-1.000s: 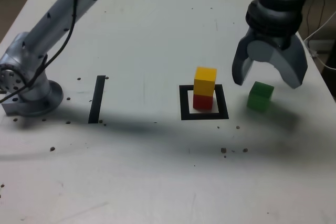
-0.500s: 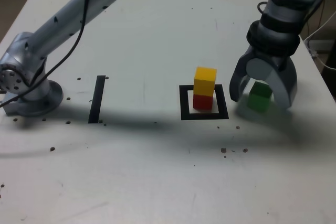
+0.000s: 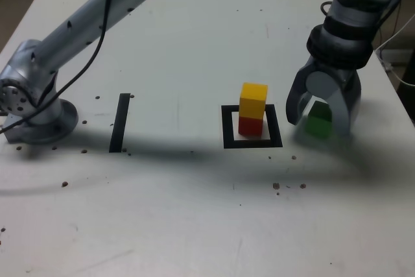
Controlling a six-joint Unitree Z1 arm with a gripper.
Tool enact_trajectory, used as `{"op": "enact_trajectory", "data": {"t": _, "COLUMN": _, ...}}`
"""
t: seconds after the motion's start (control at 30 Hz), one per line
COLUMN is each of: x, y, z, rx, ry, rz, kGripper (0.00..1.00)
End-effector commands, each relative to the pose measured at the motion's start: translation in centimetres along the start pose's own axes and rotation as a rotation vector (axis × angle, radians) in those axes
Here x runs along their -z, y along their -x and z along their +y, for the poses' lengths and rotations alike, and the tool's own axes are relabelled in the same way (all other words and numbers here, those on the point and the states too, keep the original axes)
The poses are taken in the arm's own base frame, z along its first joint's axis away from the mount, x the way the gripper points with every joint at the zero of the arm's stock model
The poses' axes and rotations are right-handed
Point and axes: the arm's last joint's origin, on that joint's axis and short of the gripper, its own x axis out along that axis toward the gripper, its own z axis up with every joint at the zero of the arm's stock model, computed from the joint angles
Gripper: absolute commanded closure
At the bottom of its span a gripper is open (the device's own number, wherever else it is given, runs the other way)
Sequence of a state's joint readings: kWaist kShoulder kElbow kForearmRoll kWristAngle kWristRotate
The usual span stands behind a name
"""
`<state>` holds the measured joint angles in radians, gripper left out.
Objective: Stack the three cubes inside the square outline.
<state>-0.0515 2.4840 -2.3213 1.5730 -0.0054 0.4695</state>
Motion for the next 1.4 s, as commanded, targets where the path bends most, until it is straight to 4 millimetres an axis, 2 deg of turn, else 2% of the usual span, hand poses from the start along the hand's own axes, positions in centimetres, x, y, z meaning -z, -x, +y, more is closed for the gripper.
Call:
{"op": "enact_trajectory", "data": {"t": 0.0, "x": 0.1, "y": -0.1, "z": 0.0, "rx": 0.009, "ry": 0.0, "rz": 0.019, "kGripper": 0.69}}
{"op": "enact_trajectory", "data": {"t": 0.43, "x": 0.2, "y": -0.3, "z": 0.0, "rx": 0.013, "ry": 0.0, "rz": 0.027, "kGripper": 0.69}}
{"op": "enact_trajectory", "data": {"t": 0.6, "x": 0.4, "y": 0.3, "z": -0.1, "rx": 0.003, "ry": 0.004, "rz": 0.024, "kGripper": 0.69}}
{"op": "enact_trajectory", "data": {"t": 0.7, "x": 1.0, "y": 1.5, "z": -0.5, "rx": -0.02, "ry": 0.014, "rz": 0.016, "kGripper": 0.69}}
{"op": "enact_trajectory", "data": {"t": 0.83, "x": 2.5, "y": 4.5, "z": -1.5, "rx": -0.081, "ry": 0.052, "rz": -0.008, "kGripper": 0.69}}
{"op": "enact_trajectory", "data": {"t": 0.97, "x": 4.8, "y": 8.0, "z": -3.2, "rx": -0.146, "ry": 0.111, "rz": -0.055, "kGripper": 0.69}}
{"op": "enact_trajectory", "data": {"t": 1.1, "x": 7.3, "y": 10.5, "z": -4.8, "rx": -0.17, "ry": 0.174, "rz": -0.095, "kGripper": 0.69}}
{"op": "enact_trajectory", "data": {"t": 1.23, "x": 9.8, "y": 12.0, "z": -6.1, "rx": -0.165, "ry": 0.251, "rz": -0.115, "kGripper": 0.69}}
{"op": "enact_trajectory", "data": {"t": 1.37, "x": 11.5, "y": 12.2, "z": -7.2, "rx": -0.12, "ry": 0.315, "rz": -0.113, "kGripper": 0.69}}
